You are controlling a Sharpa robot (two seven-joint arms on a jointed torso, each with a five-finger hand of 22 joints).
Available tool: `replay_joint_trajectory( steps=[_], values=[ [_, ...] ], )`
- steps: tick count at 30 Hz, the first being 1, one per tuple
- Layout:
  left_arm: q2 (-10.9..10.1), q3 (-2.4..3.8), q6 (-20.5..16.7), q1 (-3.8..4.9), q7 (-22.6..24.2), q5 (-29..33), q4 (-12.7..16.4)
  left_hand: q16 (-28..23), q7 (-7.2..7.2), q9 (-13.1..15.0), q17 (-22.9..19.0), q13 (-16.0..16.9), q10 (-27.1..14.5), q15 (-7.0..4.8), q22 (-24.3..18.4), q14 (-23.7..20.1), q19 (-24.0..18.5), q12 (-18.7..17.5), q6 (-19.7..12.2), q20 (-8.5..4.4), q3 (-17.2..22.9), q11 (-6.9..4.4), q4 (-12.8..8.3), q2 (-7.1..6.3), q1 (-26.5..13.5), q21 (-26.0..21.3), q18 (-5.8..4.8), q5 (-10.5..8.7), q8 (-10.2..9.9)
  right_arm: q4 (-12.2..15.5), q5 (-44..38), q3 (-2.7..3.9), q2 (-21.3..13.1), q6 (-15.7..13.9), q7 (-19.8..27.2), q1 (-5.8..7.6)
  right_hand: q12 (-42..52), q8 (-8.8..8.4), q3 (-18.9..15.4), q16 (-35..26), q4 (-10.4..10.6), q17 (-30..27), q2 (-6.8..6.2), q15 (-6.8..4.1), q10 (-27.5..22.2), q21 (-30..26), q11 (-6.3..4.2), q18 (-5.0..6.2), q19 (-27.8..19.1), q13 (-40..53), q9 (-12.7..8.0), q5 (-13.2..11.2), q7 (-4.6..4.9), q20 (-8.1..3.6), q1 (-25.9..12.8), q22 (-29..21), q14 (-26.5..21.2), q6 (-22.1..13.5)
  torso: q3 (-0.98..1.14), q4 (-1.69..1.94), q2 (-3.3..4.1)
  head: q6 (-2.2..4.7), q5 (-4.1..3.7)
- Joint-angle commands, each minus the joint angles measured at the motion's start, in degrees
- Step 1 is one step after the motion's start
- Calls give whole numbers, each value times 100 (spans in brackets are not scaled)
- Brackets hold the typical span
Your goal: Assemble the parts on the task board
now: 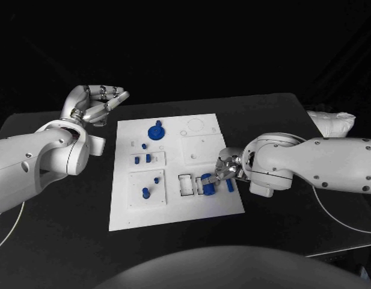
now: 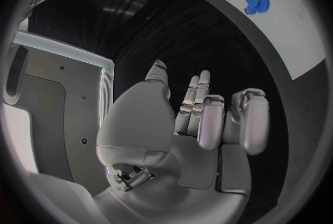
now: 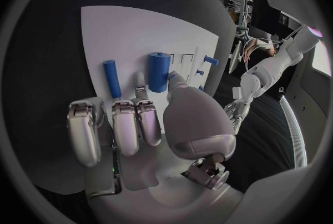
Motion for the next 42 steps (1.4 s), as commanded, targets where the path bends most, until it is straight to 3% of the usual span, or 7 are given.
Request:
replay_joint_trajectory(
  steps=[1,10,19,22,27,31,42],
  values=[
    [-1,4,86,2,24,14,29,-14,13,-7,457,-2,-30,3,1288,134,59,-15,-2,12,-24,10,0,49,-16,10,34,38,-21,-70,-128,-40,74,350,-475,-70,22,-26,43,23,-17,1510,80,55,591,25,43,-38,600,1497,-1157,-54,-3,25,9,1509,603,-85,-3,-9,-1,0,3],
    [-13,4,89,3,20,14,46,-14,13,-7,457,-2,-30,3,1288,134,59,-15,-2,12,-24,10,0,49,-16,10,34,38,-21,-125,-146,-40,182,241,-443,-121,22,-32,211,23,-262,1510,118,73,591,25,63,-38,600,1497,-1087,-338,16,46,216,1509,603,-149,-1,0,1,0,-8],
    [-20,4,94,3,16,14,45,-14,13,-7,457,-2,-30,3,1288,134,59,-15,-2,12,-24,10,0,49,-16,10,34,38,-21,-178,-142,-40,261,225,-423,-129,22,-103,285,23,-367,1510,138,95,591,25,95,-38,600,1497,-1109,-378,53,63,288,1509,603,-247,2,-4,-3,0,-7],
    [-20,4,97,3,15,14,45,-14,13,-7,457,-2,-30,3,1288,134,59,-15,-2,12,-24,10,0,49,-16,10,34,38,-21,-182,-137,-40,272,207,-420,-131,22,-142,488,23,-586,1510,235,98,591,25,105,-38,600,1497,-1134,-260,62,71,581,1509,603,-271,1,-2,-5,0,-11],
    [-19,4,101,3,12,14,41,-14,13,-7,457,-2,-30,3,1288,134,59,-15,-2,12,-24,10,0,49,-16,10,34,38,-21,-172,-100,-40,258,45,-345,-135,22,-284,1073,23,-1097,1510,438,72,591,25,117,-38,600,1497,-1275,212,69,48,1264,1509,603,-194,0,3,-4,0,-8],
    [-20,4,105,3,8,14,33,-14,13,-7,457,-2,-30,3,1288,134,59,-15,-2,12,-24,10,0,49,-16,10,34,38,-21,-141,27,-40,222,-232,-201,-140,22,-583,1528,23,-1327,1510,340,74,591,25,65,-38,600,1497,-1579,296,13,34,1301,1509,603,125,2,-5,-4,0,2],
    [-28,3,108,3,2,14,19,-14,12,-6,459,-2,-29,2,1289,137,61,-15,1,11,-23,9,0,58,-11,11,33,38,-21,-46,964,-40,47,-991,251,-141,22,-911,1949,23,-1565,1510,123,-13,591,25,-44,-38,600,1497,-1950,269,-121,-24,1187,1509,603,566,-3,2,2,0,41]
  ],
)
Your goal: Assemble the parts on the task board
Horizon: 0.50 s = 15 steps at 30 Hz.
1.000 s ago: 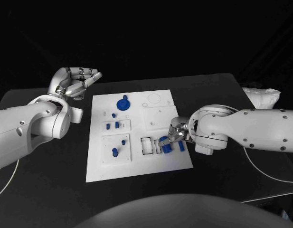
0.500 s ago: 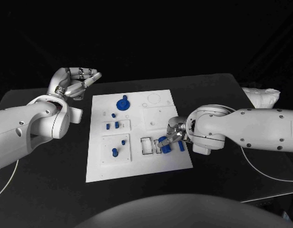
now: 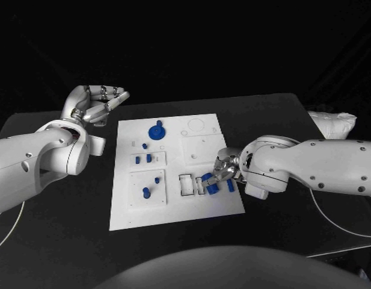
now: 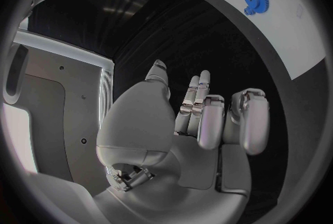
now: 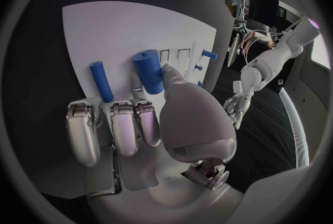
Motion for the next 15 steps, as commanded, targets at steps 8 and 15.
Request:
replay_joint_trajectory(
  steps=[8,15],
  values=[
    [1,3,79,3,10,14,-2,-14,12,-6,460,-2,-29,1,1289,137,61,-15,1,11,-23,9,0,58,-11,11,33,38,-21,136,1309,-44,-291,-664,467,3,22,-61,1313,23,-1263,1507,194,-72,600,25,-87,-37,599,1497,-3646,-27,-128,-84,114,1506,598,291,-8,-4,2,0,38],
    [14,3,88,3,6,14,-12,-14,12,-6,460,-2,-29,1,1289,137,61,-15,1,11,-23,9,0,58,-11,11,33,38,-21,193,1617,-43,-388,-750,659,76,22,-84,1328,23,-1278,1507,167,-88,600,25,-105,-37,599,1497,-3681,-63,-144,-100,78,1506,598,368,-5,1,5,0,41]
  ],
)
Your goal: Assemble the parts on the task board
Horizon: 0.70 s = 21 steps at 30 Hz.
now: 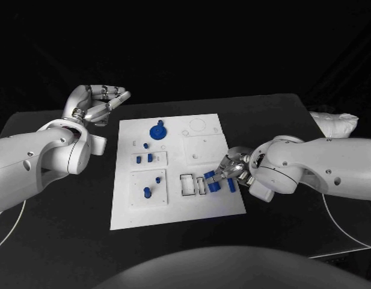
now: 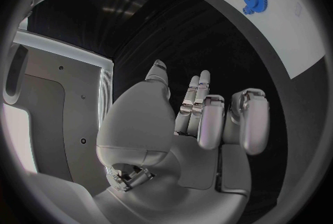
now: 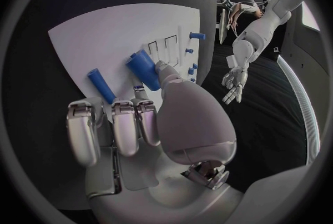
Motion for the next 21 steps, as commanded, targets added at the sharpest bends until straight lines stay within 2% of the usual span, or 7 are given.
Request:
replay_joint_trajectory(
  steps=[1,6,21],
  values=[
    [15,4,86,3,17,14,2,-14,12,-7,456,-2,-29,1,1290,137,61,-15,1,11,-23,9,0,58,-11,11,33,38,-21,29,454,-1,-14,-172,249,18,22,34,1068,23,-1038,1508,38,-51,601,25,-24,-38,600,1498,13,-28,-23,-62,-35,1507,596,104,3,4,3,0,3],
    [16,4,88,3,13,14,1,-14,12,-7,456,-2,-29,1,1290,137,61,-15,1,11,-23,9,0,58,-11,11,33,38,-21,52,675,-1,-30,-173,343,34,22,27,1075,23,-1044,1508,32,-58,601,25,-33,-38,600,1498,-2,-48,-33,-69,-51,1507,596,154,-3,3,0,0,14],
    [3,4,88,4,6,14,5,-14,12,-7,456,-2,-29,1,1290,137,61,-15,1,11,-23,9,0,58,-11,11,33,38,-21,96,1141,0,-4,-180,498,93,22,3,1068,23,-1036,1508,15,-70,601,25,-42,-38,600,1498,-46,-111,-40,-85,-120,1507,596,291,-2,1,0,0,74]
  ],
)
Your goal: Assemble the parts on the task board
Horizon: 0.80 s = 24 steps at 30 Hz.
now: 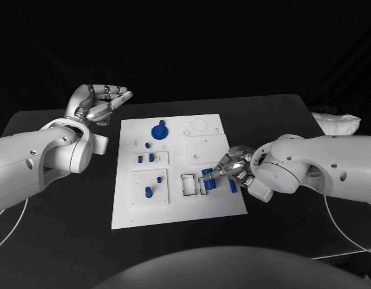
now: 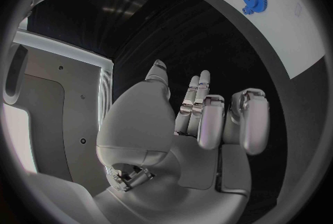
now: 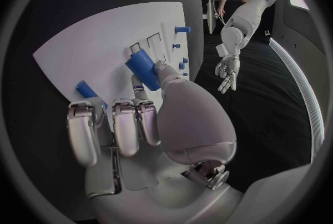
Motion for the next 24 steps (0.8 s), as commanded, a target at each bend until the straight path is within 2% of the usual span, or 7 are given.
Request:
replay_joint_trajectory(
  steps=[1,14,24],
  values=[
    [5,4,81,4,20,14,13,-14,12,-7,457,-2,-29,1,1290,137,61,-15,1,11,-23,9,0,58,-11,11,33,37,-21,14,359,-1,37,30,160,31,22,0,981,23,-947,1509,-3,-29,601,25,-43,-38,600,1498,-6,-28,-142,-45,-82,1508,596,192,1,0,3,0,22],
    [14,3,91,4,9,14,10,-19,11,-6,451,-1,-25,0,1288,136,58,-12,4,10,-23,7,-1,69,-6,6,34,36,-21,-213,824,0,364,536,-103,86,22,-61,945,23,-900,1509,-12,-30,601,25,-36,-38,600,1498,-59,-142,-129,-50,-174,1508,596,230,-1,3,-6,0,37],
    [28,2,98,4,-6,12,-10,-19,11,-6,451,-1,-25,0,1288,136,58,-12,4,10,-23,7,-1,69,-6,6,34,36,-21,-441,1024,0,581,686,-363,92,22,-88,923,23,-871,1509,-18,-25,601,25,-20,-38,600,1498,-83,-185,-108,-49,-226,1508,596,255,-1,0,-6,0,41]
  ],
)
